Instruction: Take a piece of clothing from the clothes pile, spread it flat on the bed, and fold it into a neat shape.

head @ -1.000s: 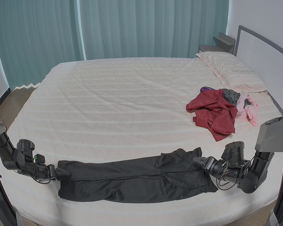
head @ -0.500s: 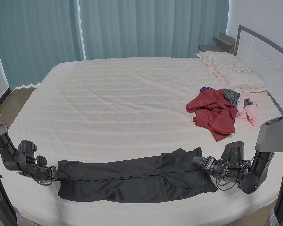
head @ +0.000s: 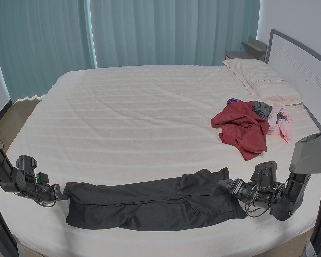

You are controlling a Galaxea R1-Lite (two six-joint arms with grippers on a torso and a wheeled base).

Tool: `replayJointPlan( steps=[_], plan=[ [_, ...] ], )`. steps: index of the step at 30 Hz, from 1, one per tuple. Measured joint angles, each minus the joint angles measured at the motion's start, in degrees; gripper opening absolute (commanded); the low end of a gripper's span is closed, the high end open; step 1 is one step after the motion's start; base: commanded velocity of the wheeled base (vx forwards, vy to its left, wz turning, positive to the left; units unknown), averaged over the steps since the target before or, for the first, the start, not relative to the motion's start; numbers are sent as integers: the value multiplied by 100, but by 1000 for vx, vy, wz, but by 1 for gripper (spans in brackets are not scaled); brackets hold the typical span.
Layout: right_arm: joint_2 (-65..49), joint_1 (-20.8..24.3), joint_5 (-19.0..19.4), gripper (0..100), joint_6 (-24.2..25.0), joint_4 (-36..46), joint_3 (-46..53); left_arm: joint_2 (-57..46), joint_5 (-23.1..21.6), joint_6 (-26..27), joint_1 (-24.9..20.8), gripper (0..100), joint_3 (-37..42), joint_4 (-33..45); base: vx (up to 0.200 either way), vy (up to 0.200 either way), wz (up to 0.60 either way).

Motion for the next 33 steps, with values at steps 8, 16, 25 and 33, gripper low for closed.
replayJointPlan(
  steps=[8,16,25,33],
  plan=[
    [0,5,0,100,0,0,2,-444,7,-709,-188,0,-380,-22,0,0,0],
    [2,5,4,100,0,0,0,-797,9,-1008,-295,0,-791,-16,0,0,0],
    [5,5,4,100,0,0,0,-822,163,-947,-226,0,-336,-13,0,0,0],
    [5,9,60,100,37,0,0,-466,783,-413,-72,0,17,-13,0,0,0]
  ],
)
